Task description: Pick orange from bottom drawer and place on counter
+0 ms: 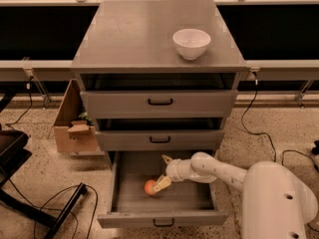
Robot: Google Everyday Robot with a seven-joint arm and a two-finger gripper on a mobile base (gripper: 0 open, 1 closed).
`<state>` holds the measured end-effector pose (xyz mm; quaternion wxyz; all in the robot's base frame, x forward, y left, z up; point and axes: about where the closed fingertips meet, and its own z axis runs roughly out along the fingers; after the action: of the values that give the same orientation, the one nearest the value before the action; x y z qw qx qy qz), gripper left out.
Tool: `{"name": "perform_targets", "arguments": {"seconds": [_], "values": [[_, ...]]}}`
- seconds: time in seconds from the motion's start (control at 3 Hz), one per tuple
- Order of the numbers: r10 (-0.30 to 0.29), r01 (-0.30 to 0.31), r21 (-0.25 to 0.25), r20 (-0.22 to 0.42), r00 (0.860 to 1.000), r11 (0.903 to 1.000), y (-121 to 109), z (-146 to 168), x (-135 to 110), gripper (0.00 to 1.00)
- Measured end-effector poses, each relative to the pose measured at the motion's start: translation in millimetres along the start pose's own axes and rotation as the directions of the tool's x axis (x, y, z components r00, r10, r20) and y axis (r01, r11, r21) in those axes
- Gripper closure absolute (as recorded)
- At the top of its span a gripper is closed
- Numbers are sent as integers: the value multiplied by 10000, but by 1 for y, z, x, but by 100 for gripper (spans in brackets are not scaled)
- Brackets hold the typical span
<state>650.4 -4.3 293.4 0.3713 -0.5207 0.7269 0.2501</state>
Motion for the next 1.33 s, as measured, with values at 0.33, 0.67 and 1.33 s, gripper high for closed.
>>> {"name": "perform_targets", "arguments": {"seconds": [0.33, 0.67, 1.33], "values": [[114, -123, -384, -236, 9997, 9992, 1, 13, 24, 0], [82, -108, -768, -351, 9994, 9970, 0, 34, 49, 0], [-329, 274, -1149, -460, 9984, 9930, -1, 75, 77, 0]]}}
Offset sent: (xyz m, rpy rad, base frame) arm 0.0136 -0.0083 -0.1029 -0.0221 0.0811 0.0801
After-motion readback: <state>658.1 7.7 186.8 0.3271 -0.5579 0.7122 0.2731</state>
